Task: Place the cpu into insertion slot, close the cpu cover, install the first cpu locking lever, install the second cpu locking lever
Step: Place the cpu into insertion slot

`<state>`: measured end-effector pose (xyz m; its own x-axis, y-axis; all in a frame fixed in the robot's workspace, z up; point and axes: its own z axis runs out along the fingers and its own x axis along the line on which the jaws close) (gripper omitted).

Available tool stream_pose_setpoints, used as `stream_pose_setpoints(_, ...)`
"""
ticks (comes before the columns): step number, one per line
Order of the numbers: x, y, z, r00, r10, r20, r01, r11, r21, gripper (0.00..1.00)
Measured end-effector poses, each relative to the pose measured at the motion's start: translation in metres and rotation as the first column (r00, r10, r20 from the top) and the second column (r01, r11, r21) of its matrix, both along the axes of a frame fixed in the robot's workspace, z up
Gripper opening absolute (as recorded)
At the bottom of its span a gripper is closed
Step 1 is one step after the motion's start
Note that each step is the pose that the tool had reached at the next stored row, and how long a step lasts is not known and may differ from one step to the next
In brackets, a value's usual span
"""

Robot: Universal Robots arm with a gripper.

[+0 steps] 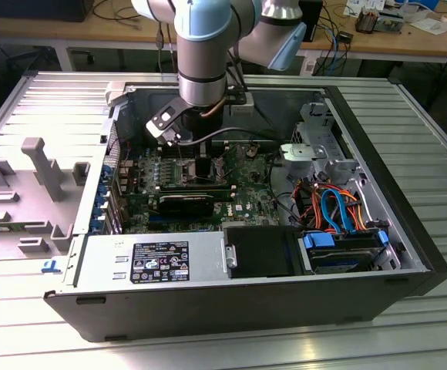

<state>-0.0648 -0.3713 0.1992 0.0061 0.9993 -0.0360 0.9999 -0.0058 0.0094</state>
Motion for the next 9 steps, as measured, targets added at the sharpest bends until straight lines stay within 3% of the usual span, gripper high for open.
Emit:
stream_pose_setpoints(7,0.0004,0.0018,-0.0003,1.0000,-0.001,-0.0001,0.001,1.0000,0.0005,0.62)
stream_pose_setpoints(9,0.0002,-0.0003,-0.0003,1.0000,-0.001,0.0000,0.001,1.0000,0.0005,0.62)
